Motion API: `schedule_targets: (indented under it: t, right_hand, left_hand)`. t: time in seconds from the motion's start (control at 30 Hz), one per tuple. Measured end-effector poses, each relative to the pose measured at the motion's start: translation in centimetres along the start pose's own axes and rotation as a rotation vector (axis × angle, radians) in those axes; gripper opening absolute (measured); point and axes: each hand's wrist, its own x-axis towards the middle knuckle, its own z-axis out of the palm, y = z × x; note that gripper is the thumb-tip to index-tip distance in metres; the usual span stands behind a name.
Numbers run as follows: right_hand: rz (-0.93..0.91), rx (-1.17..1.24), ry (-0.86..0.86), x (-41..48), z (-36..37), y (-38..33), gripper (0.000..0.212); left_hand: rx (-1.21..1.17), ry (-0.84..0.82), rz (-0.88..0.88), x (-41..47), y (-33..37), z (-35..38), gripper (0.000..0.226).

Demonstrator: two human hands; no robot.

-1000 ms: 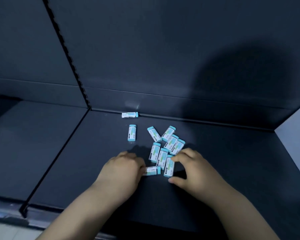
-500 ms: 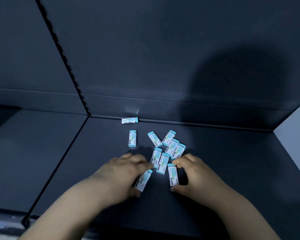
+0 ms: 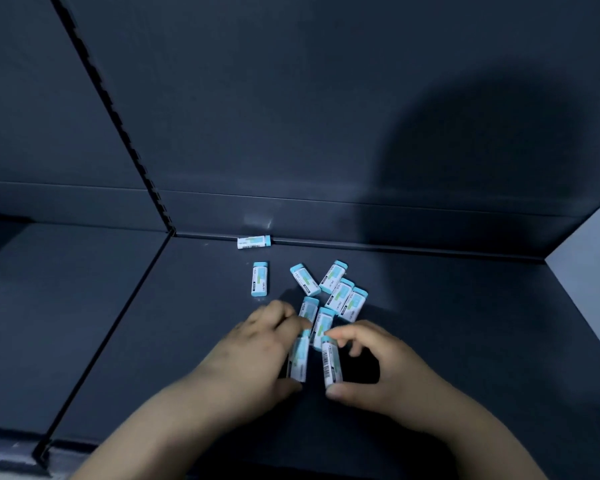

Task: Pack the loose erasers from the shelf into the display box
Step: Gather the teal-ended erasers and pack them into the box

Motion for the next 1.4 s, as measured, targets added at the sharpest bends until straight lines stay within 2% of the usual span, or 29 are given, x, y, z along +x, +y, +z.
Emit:
schedule_targets:
  t: [0.13, 0.33, 0.43, 0.5, 0.57, 0.67, 0.87, 1.03, 1.17, 1.4]
  right_hand:
    - [-0.043, -0.009, 0.032, 0.7, 0.7, 0.0, 0.056]
    - [-0.065, -0.145, 0.068, 1.6, 2.3, -2.3, 0.052]
    - [-0.066, -0.238, 0.061, 2.4, 4.2, -3.9, 0.066]
    - [-0.078, -0.276, 0.100, 3.4, 6.1, -5.5, 0.067]
    - [-0.045, -0.191, 0.155, 4.5, 8.7, -7.3, 0.058]
    - [0.006, -0.071, 0.175, 7.1, 13.2, -9.8, 0.057]
    - [0.161, -0.484, 0.210, 9.2, 16.3, -12.1, 0.061]
    - [0.222, -0.569, 0.103, 9.5, 16.9, -13.4, 0.084]
    - [0.137, -0.544, 0.100, 10.2, 16.2, -14.2, 0.070]
    - [-0.061, -0.440, 0.162, 11.7, 17.3, -17.0, 0.064]
  left_hand:
    - [-0.028, 0.081, 0.010, -0.7, 0.3, 0.2, 0.065]
    - [-0.008, 0.107, 0.017, -2.3, -2.0, -0.2, 0.068]
    - [0.012, 0.119, 0.007, -3.6, -4.3, -0.7, 0.072]
    - [0.060, 0.103, -0.009, -5.1, -6.9, -1.2, 0.072]
    - [0.117, 0.118, -0.010, -6.5, -9.6, -2.3, 0.070]
    - [0.102, 0.076, 0.010, -8.7, -14.2, -3.4, 0.070]
    - [0.068, -0.059, 0.061, -9.1, -19.3, -3.9, 0.079]
    - [0.055, -0.112, 0.081, -8.6, -19.3, -3.8, 0.082]
    - [0.021, -0.057, 0.042, -8.5, -19.0, -4.1, 0.075]
    - [0.048, 0.212, 0.001, -11.3, -20.6, -6.8, 0.067]
